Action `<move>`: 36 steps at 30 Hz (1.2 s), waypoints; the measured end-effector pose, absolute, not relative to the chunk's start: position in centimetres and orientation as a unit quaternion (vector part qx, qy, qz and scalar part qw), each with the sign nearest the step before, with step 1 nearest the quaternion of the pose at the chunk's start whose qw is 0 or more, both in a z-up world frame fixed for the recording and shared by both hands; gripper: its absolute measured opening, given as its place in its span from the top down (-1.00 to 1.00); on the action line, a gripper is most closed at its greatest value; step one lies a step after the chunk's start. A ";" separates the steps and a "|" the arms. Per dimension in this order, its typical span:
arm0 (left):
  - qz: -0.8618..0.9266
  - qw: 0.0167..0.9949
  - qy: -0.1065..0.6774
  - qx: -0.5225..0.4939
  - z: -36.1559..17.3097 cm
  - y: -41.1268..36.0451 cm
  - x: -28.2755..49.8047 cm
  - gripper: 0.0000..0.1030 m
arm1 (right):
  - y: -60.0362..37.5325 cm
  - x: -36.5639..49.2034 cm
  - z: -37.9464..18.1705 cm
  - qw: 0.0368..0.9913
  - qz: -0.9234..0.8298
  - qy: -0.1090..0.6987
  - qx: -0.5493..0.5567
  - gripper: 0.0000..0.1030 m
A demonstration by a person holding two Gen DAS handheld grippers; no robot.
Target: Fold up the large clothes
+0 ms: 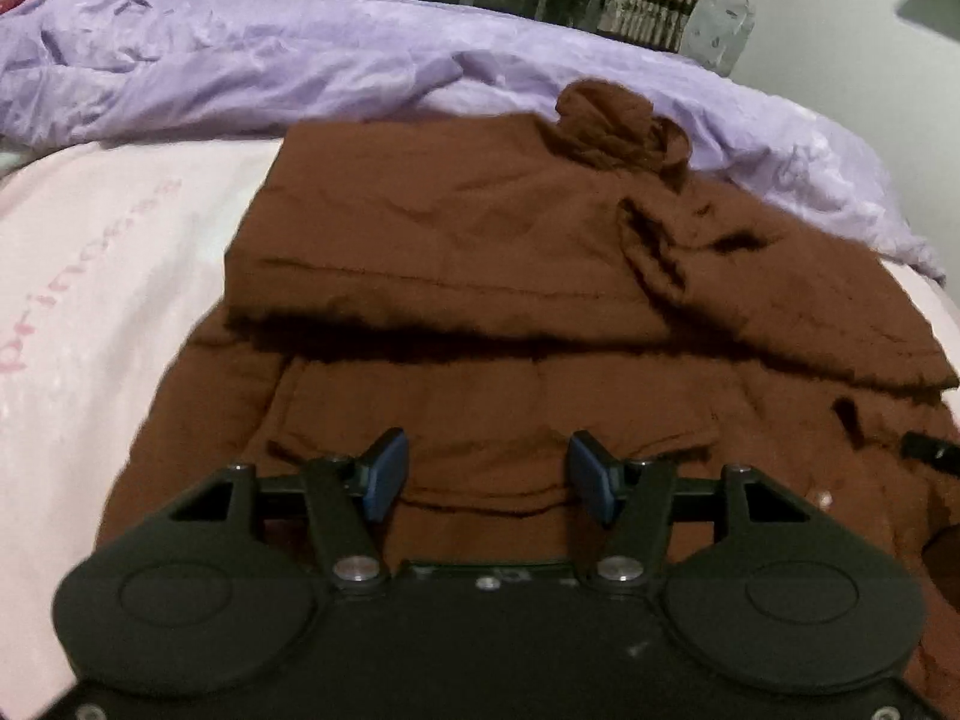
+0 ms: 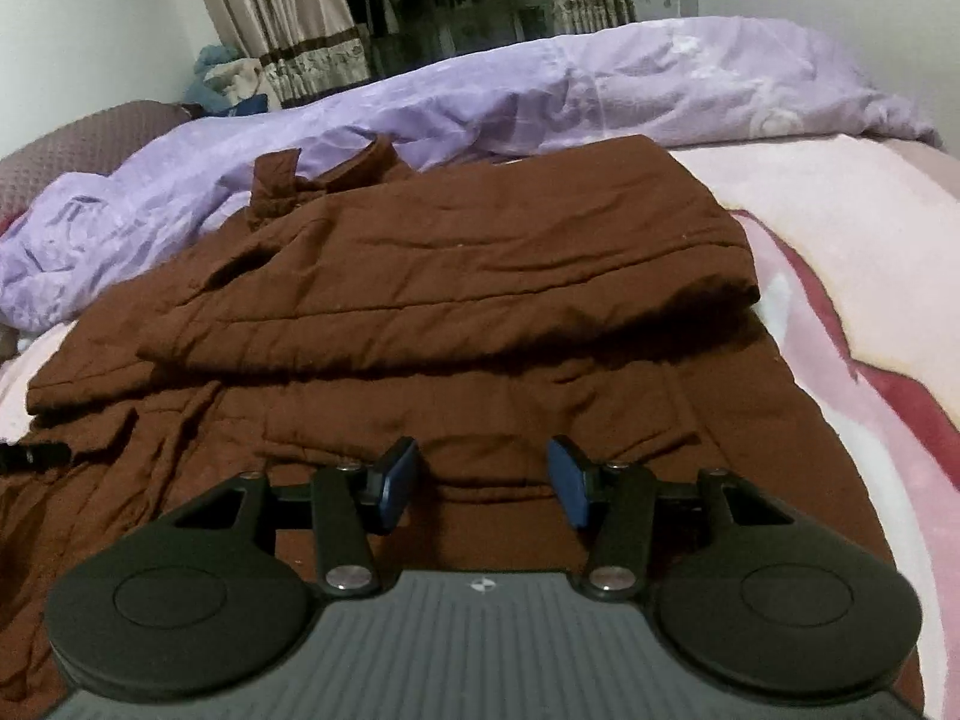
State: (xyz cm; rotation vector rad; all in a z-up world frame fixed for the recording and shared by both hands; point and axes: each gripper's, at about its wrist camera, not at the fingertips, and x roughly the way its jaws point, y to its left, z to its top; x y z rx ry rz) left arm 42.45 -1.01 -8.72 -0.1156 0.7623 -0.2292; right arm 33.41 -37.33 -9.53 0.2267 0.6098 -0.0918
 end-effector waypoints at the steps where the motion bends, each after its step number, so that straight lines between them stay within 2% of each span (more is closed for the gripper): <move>1: -0.110 0.922 0.367 -0.050 -8.6 -1.2 42.2 -0.17 | -37.3 33.4 -9.3 0.945 -0.046 0.303 0.113 -0.17; 5: -0.124 0.925 0.357 -0.041 -6.4 -0.9 40.3 -0.18 | -38.2 31.5 -7.5 0.941 -0.047 0.302 0.146 -0.17; 10: -0.132 0.938 0.319 -0.015 -3.3 2.6 34.9 -0.20 | -41.6 24.6 -5.0 0.946 -0.002 0.269 0.179 -0.40; 15: -0.118 0.935 0.326 -0.076 -4.1 10.2 29.1 -0.22 | -46.8 17.7 -5.9 0.939 -0.005 0.271 0.213 -0.56; 21: -0.087 0.899 0.379 -0.201 -8.9 17.5 25.8 -0.21 | -51.4 14.2 -10.0 0.907 0.005 0.279 0.316 -0.58; 25: -0.090 0.881 0.381 -0.267 -10.8 19.4 24.9 -0.22 | -51.8 14.3 -12.2 0.890 0.012 0.278 0.362 -0.55; 36: -0.131 0.855 0.379 -0.329 -11.4 18.5 25.3 -0.21 | -50.6 14.8 -12.8 0.887 0.037 0.278 0.367 -0.56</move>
